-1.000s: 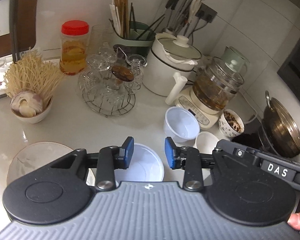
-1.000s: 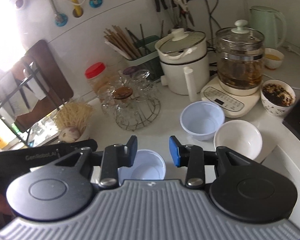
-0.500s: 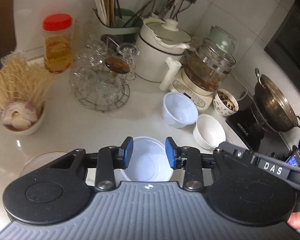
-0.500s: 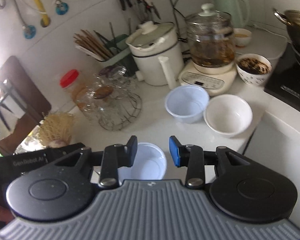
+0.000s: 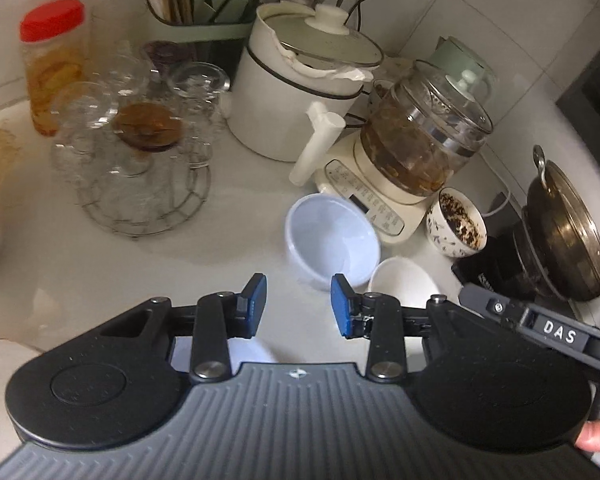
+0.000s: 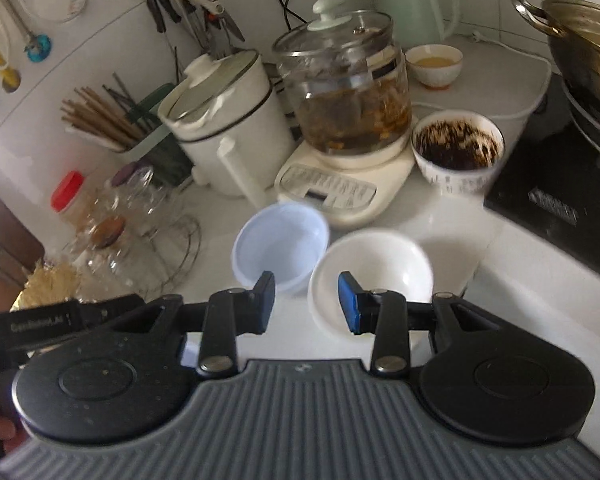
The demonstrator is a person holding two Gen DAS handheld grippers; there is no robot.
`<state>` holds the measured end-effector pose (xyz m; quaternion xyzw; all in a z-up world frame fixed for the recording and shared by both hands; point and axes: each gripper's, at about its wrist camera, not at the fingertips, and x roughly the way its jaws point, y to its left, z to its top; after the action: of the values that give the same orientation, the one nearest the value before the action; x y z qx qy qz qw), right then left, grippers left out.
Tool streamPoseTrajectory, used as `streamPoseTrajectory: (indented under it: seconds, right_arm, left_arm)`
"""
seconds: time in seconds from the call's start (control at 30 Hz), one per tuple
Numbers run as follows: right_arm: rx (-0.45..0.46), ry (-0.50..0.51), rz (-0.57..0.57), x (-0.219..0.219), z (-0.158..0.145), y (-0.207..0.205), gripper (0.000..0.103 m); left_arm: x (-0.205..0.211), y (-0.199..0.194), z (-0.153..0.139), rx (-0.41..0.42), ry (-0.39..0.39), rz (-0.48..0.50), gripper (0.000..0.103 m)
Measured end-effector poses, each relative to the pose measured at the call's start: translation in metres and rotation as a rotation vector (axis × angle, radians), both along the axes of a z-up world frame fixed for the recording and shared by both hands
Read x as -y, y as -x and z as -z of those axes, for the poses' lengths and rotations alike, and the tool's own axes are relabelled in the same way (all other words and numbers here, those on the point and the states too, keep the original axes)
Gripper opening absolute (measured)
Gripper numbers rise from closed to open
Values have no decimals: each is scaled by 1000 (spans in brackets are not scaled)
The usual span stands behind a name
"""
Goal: Organize plates and bowls
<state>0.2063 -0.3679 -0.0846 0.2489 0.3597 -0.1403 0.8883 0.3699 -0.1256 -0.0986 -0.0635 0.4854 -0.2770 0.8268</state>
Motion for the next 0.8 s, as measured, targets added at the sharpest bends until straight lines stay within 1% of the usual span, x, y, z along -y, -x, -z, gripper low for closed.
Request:
streamPoseTrajectory:
  seconds: [0.17,0.23,0.33,0.43,0.53,0.7,0.8]
  right_arm:
    - [-4,-31,-54,40,12,-34,39]
    - [-7,-39,-84,51,16,-47,39]
    - [-18,-62,-122,63,23,-63,39]
    - [-27,-91,-148,72,30,-77,39]
    - [-45,-113,-177,77,39,-91,39]
    - [-88,-128,-219,83,52,-108,39]
    - [-110,-145,-244,86,61,-117,37]
  left_arm:
    - [38,-21,6,-13,-24,-52,41]
    - [48,-31,10,-25,-28,-79,41]
    - [62,-44,16,-36,-55,-116,41]
    - [69,-55,23,-56,-81,-156,41]
    - [72,-62,29,-80,-89,-189,41]
    - [80,-70,43,-131,-97,-216,41]
    - [87,-71,53,-144,-114,-230,41]
